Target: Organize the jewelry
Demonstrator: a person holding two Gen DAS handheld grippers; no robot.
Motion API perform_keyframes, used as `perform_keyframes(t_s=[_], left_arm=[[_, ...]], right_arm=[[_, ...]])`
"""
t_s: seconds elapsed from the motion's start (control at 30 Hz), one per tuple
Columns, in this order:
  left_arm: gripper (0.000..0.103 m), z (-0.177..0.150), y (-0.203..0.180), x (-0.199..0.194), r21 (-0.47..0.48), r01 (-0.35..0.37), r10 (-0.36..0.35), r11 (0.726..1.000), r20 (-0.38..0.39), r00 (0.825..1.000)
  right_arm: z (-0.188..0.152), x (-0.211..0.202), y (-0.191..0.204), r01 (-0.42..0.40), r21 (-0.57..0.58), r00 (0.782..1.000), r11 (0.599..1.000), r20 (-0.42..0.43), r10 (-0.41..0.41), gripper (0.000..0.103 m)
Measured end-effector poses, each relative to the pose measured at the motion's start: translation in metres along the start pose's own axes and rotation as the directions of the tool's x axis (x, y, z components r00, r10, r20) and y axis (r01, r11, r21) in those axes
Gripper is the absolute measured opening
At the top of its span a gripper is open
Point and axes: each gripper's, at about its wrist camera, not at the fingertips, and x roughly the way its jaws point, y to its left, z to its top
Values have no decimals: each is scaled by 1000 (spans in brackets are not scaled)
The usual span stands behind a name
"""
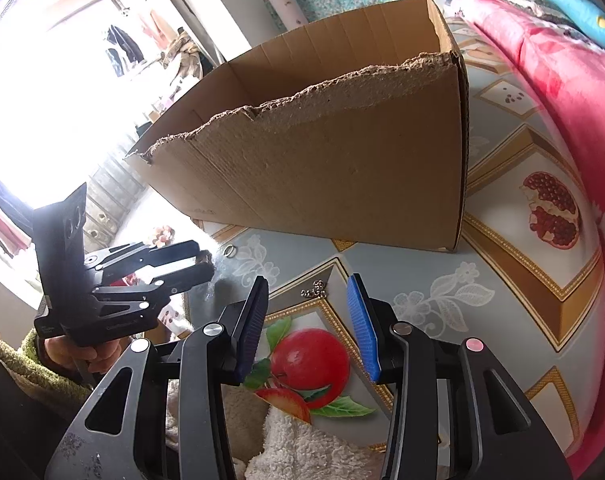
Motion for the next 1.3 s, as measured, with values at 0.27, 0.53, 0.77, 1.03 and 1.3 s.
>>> perform_keyframes(t_s=[0.27, 0.53, 0.77, 1.03, 1.3], left_arm=[[22, -1, -11, 3, 102, -43, 43, 994, 0, 999], [6, 0, -14, 0, 98, -61, 60, 993, 18, 998], [2, 1, -8, -3, 51, -40, 38, 998, 32, 999], [2, 7, 8, -29, -27, 26, -23, 999, 109, 994], [2, 11, 13, -47, -51, 40, -32, 998, 151, 988]], right_arm=[[1, 1, -3, 1, 9, 1000, 1000, 1, -1, 40], [1, -3, 0, 4, -6, 1000, 1000, 10, -4, 40], [0, -15, -5, 37, -8, 999, 999, 20, -37, 40], [-1, -8, 10, 65, -58, 998, 996, 14, -64, 40], [-4, 26, 39, 165, -234, 984, 958, -22, -174, 22]])
